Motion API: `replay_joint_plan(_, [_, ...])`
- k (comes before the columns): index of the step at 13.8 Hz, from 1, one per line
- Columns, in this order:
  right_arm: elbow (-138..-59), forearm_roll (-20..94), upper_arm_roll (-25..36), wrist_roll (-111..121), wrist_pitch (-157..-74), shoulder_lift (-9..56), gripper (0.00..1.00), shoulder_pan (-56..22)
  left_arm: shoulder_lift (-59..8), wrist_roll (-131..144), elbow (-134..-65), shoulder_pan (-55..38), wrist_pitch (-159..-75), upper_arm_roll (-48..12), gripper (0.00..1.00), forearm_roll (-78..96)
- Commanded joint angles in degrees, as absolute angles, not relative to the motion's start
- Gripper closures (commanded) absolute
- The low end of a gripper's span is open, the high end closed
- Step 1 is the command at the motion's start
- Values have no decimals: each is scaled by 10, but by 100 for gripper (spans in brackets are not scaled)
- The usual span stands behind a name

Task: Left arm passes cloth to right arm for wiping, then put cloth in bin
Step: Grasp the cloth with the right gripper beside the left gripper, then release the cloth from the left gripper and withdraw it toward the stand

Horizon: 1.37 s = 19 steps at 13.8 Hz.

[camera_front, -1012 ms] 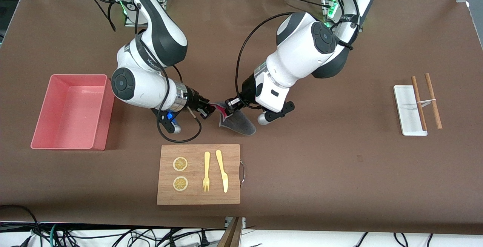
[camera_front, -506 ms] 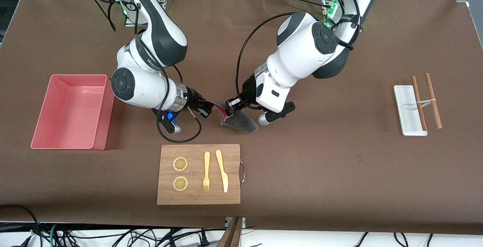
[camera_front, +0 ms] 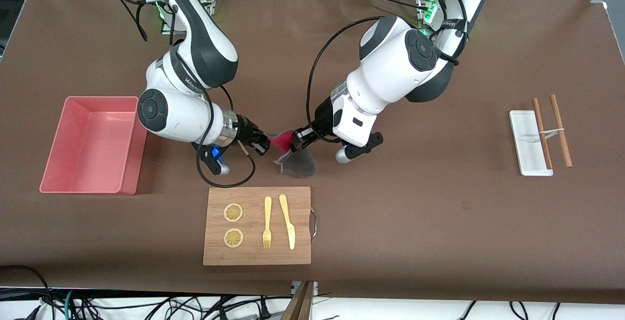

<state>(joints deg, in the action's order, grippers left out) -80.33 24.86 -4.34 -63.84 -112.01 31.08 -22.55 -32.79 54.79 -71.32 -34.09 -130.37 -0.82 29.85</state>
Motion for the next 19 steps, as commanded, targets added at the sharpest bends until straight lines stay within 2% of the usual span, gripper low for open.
replay_joint_plan(1, [-798, 257, -43, -606, -1111, 309, 100, -214, -311, 547, -705, -329, -1259, -3, 0, 304])
replay_joint_plan(5, [-803, 253, -44, -584, -1100, 315, 100, -220, -272, 541, -701, -282, -1153, -1, 0, 279])
replay_joint_plan(10, [-826, 251, -90, -596, -1115, 348, 100, -236, -231, 503, -703, -245, -958, -2, 0, 79])
replay_joint_plan(15, [-884, 197, -91, -526, -1106, 347, 100, -203, -213, 312, -708, -164, -892, 0, 0, 15])
replay_joint_plan(19, [-895, 125, -87, -465, -1032, 341, 100, -164, -208, 89, -708, -71, -864, -1, 0, 1])
